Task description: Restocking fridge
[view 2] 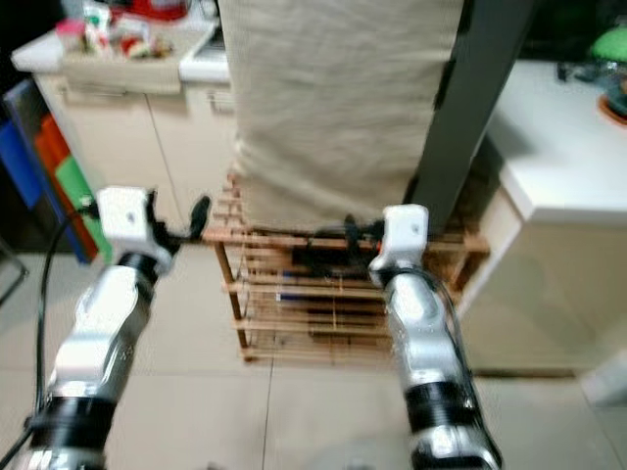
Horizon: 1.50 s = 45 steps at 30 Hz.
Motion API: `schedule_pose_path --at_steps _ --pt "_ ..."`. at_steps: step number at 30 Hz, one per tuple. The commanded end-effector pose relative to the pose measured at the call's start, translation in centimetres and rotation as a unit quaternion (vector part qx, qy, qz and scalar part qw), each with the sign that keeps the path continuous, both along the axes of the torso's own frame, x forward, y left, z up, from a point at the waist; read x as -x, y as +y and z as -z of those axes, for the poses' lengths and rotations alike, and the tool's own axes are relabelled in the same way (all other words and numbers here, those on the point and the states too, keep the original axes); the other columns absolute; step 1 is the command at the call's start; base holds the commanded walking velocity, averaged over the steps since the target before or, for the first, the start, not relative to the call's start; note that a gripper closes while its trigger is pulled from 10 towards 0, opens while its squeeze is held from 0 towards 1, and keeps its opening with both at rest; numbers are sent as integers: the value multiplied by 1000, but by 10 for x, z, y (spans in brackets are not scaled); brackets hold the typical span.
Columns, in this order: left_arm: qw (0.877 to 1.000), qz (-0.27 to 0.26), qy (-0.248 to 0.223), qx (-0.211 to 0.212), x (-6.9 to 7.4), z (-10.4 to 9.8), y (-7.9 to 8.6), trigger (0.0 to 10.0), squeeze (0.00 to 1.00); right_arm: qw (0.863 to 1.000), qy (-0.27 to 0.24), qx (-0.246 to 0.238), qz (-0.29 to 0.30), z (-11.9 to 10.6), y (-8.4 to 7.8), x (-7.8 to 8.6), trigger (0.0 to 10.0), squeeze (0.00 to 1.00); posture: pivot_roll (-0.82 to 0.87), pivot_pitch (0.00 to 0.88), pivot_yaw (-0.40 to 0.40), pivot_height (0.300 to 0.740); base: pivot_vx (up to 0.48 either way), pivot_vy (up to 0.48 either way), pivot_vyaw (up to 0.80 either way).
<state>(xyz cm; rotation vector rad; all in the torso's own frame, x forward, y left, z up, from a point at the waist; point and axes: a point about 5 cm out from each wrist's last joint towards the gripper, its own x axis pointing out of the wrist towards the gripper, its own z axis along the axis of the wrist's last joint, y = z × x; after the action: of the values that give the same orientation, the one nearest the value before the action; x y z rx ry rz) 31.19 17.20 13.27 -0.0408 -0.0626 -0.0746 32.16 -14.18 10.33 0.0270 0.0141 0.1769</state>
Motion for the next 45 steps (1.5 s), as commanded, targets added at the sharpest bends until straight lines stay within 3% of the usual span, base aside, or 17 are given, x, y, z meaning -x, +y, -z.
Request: schedule_pose_path --at_steps 1,23,31,45 --pt "1000 14 5 7 -4 0 -10 10000 0 1000 -2 5 18 -1 -12 2 10000 0 -49 0 24 740 0 480 -675" --pt "1000 10 9 2 -6 2 -7 10000 0 1000 -15 11 15 1 -11 13 10000 0 -52 0 26 740 0 480 -672" --pt "997 73 0 -20 -8 0 -30 10000 0 998 -21 8 59 3 -31 25 10000 0 -82 0 56 740 0 480 -674" --pt "996 83 -21 -20 -13 -8 -39 10000 0 998 -26 9 60 -5 -32 14 10000 0 -82 0 32 740 0 480 -674"
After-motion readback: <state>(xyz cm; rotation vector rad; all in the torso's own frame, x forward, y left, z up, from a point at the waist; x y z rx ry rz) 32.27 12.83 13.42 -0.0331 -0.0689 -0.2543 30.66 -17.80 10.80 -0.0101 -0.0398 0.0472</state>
